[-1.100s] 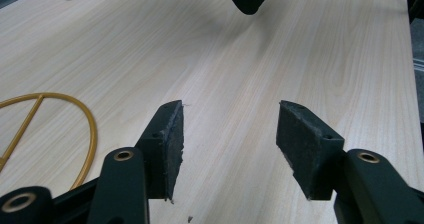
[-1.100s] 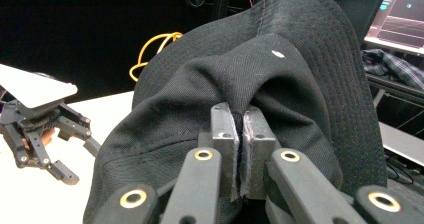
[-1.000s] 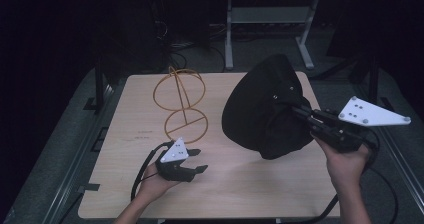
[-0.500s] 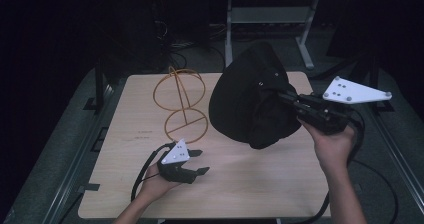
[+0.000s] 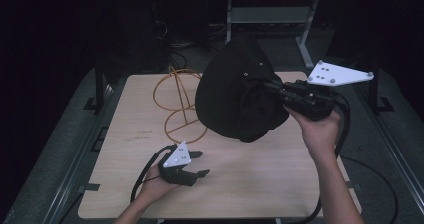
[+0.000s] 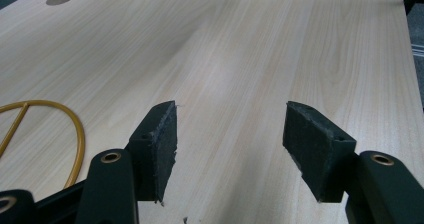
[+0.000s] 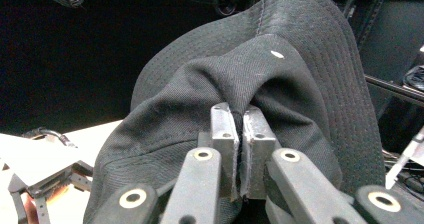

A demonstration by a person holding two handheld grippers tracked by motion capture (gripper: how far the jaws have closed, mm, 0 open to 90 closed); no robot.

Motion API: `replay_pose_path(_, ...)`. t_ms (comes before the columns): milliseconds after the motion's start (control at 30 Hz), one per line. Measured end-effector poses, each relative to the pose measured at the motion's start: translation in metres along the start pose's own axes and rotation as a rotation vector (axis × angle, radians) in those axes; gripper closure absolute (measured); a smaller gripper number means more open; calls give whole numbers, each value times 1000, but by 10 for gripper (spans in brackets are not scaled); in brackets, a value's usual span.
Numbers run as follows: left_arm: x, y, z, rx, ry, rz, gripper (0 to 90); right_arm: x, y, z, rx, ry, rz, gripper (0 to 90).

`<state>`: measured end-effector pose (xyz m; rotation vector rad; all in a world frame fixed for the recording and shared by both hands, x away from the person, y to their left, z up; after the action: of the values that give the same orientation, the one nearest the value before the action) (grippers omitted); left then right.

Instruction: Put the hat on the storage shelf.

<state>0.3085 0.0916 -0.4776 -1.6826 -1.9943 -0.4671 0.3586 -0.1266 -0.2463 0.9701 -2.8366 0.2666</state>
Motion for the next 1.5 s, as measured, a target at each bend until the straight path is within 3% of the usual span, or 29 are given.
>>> replay_pose_path(533,0,-1,2,-7,12,2,378,-35,14,-17,-4,8,-60,862)
replay_pose_path(833,-4,-4,3,-19,16,13,376,-47,18,-25,-12,12,-74,861)
replay_pose_path(1200,-6,-7,4,-6,19,42,372,-64,22,-32,-23,16,-94,861)
replay_pose_path(1500,-6,-6,5,0,14,40,365,-75,27,-42,-23,14,-107,861)
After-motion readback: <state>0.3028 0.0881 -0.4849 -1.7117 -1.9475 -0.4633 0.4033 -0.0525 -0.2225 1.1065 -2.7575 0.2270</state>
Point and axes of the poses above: each handheld gripper's, and its own axes: x roughly backward along the jaws, z roughly out of its underside, y roughly to its left, the point moved 9 cm from there along -x, roughly forward along the jaws, and after that the axes turned 14 degrees about z, right-handed, at the moved point
